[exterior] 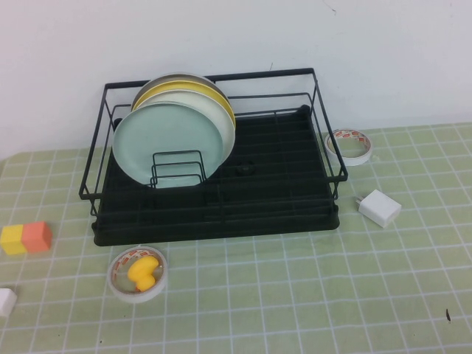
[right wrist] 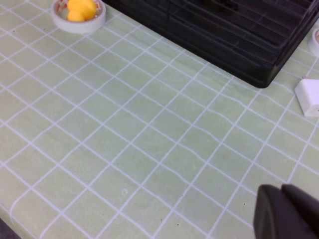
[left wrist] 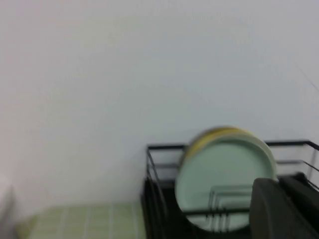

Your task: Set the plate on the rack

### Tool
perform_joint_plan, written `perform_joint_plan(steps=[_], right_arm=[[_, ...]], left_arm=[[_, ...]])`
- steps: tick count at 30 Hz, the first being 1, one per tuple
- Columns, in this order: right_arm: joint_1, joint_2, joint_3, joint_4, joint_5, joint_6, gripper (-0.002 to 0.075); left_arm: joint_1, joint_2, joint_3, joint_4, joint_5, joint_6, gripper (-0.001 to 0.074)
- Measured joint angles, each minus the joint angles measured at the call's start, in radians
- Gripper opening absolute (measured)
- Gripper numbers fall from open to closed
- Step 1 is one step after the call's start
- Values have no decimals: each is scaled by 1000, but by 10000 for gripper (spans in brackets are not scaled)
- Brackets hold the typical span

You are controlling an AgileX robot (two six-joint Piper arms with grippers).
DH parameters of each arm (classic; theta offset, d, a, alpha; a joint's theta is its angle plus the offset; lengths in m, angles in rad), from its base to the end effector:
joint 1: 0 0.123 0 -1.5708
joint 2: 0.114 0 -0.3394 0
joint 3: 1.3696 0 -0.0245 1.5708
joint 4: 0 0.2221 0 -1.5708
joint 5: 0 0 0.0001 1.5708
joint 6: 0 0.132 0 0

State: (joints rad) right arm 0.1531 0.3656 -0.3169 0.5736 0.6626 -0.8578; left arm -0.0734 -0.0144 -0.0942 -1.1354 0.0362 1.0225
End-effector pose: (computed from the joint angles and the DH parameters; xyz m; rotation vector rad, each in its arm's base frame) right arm 0.0194 0.0476 0.2484 -0.7479 1.9469 0.2175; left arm 0.0048 -0.0048 0.2476 0.0001 1.3926 -0.1778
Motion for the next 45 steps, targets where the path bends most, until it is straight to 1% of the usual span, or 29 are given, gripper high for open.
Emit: perform_joint_plan(steps=[3,4,5,6,8,11,15,20,45], right_arm=[[0,0,0,2,0,0,-2],[0,0,0,3,0,0,-2],[0,0,0,6,0,0,-2],[0,0,0,6,0,0,-2],[0,0,0,8,0,0,-2],[0,0,0,12,0,0,-2],[0,0,0,26,0,0,-2],[0,0,0,32,2,0,-2],[0,0,0,34,12,0,-2]], left_arm=[[0,0,21,530,68,-570,-1],[0,0,27,690,99,-753,-1],[0,0,33,801,127,-906,-1],[0,0,43,910,160,-1023,-1],[0,0,66,1042,208,-1151,-1],[0,0,110,1110,230,-1194,-1],[0,0,112,1122,276,-1180,-1],[0,0,112,1129,276,-1121,-1],[0,0,112,1129,278,-1101,-1]])
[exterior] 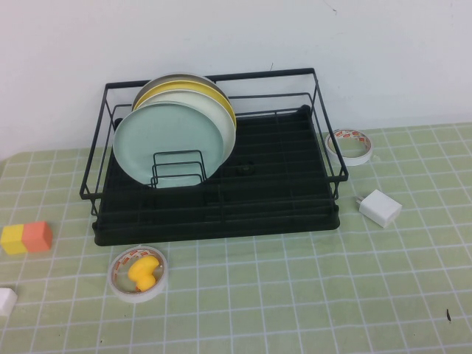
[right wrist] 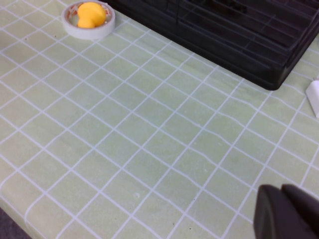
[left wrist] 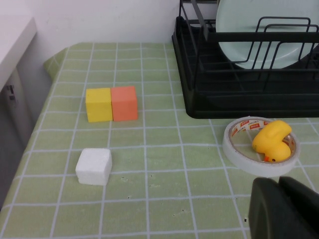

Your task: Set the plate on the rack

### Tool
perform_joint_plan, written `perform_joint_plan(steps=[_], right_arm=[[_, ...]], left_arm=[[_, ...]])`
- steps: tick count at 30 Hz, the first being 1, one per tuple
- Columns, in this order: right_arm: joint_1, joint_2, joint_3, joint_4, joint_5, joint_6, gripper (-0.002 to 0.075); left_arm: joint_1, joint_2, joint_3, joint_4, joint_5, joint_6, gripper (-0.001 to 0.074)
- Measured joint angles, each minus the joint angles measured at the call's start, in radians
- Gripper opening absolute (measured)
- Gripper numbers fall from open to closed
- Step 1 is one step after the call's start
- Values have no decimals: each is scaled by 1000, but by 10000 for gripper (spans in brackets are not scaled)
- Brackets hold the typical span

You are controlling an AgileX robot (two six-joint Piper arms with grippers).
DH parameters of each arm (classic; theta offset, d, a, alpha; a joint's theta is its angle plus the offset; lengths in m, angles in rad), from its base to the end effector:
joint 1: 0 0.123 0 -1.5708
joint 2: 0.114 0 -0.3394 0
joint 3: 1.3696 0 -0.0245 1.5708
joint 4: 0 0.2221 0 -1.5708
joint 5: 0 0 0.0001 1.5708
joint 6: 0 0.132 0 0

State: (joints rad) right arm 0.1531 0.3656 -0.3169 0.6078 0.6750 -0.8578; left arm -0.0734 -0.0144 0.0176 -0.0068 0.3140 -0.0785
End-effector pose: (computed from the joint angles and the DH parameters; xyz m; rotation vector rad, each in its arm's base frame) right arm 0.0179 0.0505 0.2489 -0.7353 1.9507 0.2595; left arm 0.0100 -0.0010 0.1696 -0.0089 1.8022 -0.1149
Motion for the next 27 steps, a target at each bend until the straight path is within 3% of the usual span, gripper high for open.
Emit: perform_joint_plan(steps=[8,14,18,27], right_arm=[[-5,-68,0,-25,7,-8,-2],[-87,-308,42,-41,-15,-34,-2],[-133,-378,115,0,-112,-41,-2],[-139,-378,150,35,-311,-42,-2]], left_arm=[[0,0,0,0,0,4,-1],[0,0,0,0,0,4,-1],[0,0,0,0,0,4,-1],[0,0,0,-2,2,4,-1]])
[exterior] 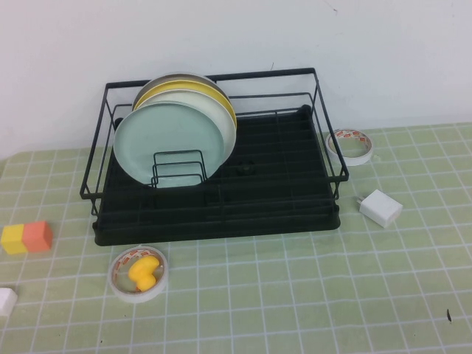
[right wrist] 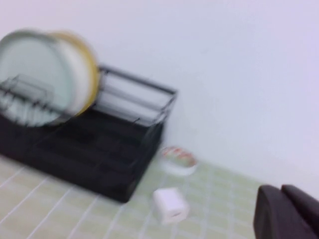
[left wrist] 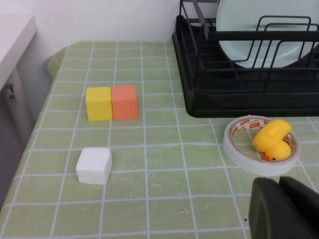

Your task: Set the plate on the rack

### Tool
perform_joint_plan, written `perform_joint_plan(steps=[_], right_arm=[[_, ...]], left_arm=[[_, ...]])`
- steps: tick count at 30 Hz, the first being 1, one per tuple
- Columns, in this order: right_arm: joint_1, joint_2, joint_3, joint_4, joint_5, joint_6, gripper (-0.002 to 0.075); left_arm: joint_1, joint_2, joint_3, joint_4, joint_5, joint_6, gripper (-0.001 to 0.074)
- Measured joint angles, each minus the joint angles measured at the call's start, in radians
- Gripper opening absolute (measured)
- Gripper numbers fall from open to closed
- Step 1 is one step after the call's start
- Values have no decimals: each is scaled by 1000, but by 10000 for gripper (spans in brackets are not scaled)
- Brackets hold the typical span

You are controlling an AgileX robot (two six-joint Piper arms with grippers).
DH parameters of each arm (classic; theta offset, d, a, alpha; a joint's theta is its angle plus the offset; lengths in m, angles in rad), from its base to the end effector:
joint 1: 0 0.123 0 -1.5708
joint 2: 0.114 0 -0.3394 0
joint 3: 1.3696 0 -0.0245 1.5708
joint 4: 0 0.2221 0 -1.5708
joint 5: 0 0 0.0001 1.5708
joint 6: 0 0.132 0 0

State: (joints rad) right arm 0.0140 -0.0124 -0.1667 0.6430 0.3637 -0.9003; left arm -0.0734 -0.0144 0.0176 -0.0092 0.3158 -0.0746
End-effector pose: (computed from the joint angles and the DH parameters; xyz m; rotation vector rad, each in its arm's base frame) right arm -0.0013 0.0282 0.2356 -0.4052 1.5475 -0.0421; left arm 0.0099 -0.0011 0.1694 -0.0069 1.8040 -0.1144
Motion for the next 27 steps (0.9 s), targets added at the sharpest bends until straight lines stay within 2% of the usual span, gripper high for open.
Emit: perform_joint_plan(steps=[3,7,11,14,19,27], right_arm=[[-5,0,23,-62,-112,102,-2],[-45,0,57,-419,-177,481,-2],[-72,0,129,-595,-183,724,-2],[-77,0,185,-628,-173,776,-2],[-77,0,190,-648,-35,794,-2],[-77,0,186,-689,-14,812,-2]], left_arm=[[0,0,0,0,0,0,-1],[0,0,0,0,0,0,-1],[0,0,0,0,0,0,-1],[0,0,0,0,0,0,-1],[0,0,0,-1,0,0,-1],[0,0,0,-2,0,0,-1]])
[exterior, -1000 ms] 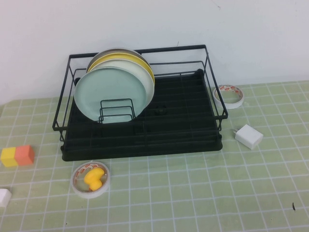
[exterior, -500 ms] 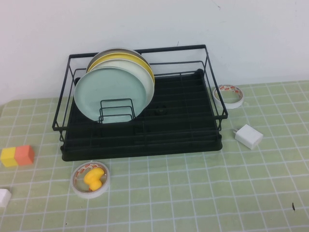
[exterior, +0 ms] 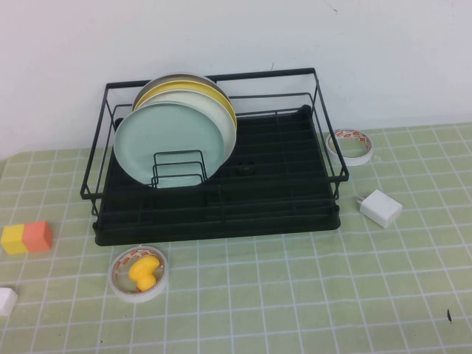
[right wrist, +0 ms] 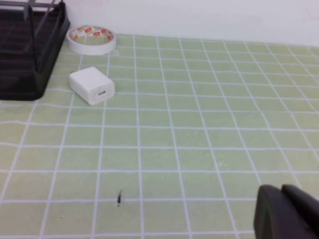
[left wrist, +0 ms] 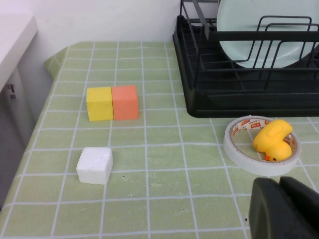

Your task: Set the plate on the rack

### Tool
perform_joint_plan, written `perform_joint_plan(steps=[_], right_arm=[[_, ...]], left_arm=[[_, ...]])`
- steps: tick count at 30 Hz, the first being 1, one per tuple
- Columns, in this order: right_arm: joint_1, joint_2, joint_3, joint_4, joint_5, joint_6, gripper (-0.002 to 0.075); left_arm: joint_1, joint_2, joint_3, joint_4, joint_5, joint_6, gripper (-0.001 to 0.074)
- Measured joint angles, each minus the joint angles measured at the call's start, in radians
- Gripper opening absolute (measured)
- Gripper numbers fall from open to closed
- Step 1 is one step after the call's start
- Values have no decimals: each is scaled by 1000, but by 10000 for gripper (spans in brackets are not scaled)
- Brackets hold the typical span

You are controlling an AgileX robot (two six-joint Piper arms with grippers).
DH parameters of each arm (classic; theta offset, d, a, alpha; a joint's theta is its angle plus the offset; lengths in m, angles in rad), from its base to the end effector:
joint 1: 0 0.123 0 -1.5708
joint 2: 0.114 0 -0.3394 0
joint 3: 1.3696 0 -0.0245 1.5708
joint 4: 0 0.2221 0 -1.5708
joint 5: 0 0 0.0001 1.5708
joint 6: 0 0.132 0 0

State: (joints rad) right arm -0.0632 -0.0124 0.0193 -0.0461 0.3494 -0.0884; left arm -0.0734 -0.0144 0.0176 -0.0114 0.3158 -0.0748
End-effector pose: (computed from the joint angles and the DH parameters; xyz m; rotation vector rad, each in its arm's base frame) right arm 0.0088 -0.0027 0.1645 -0.0520 1.8414 -0.1510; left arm 0.0099 -0.0012 0.1694 -0.0085 1.8041 -0.1166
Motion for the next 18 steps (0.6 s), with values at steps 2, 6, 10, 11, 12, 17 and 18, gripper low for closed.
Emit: perform_joint_plan(steps=[2,6,10,11,12,17,18], right_arm=[[0,0,0,-19,0,0,-2],[0,0,0,-42,0,37,-2],[0,0,0,-59,0,88,-2],[0,0,0,-61,0,88,-2],[0,0,0,-61,0,94,-2],[0,0,0,-63,0,95,-2],[0,0,0,-63,2,95,-2]], left_arm=[[0,0,0,-2,0,0,-1],[0,0,0,-2,0,0,-1],[0,0,0,-2,0,0,-1],[0,0,0,-2,0,0,-1],[0,0,0,-2,0,0,-1],[0,0,0,-2,0,0,-1],[0,0,0,-2,0,0,-1]])
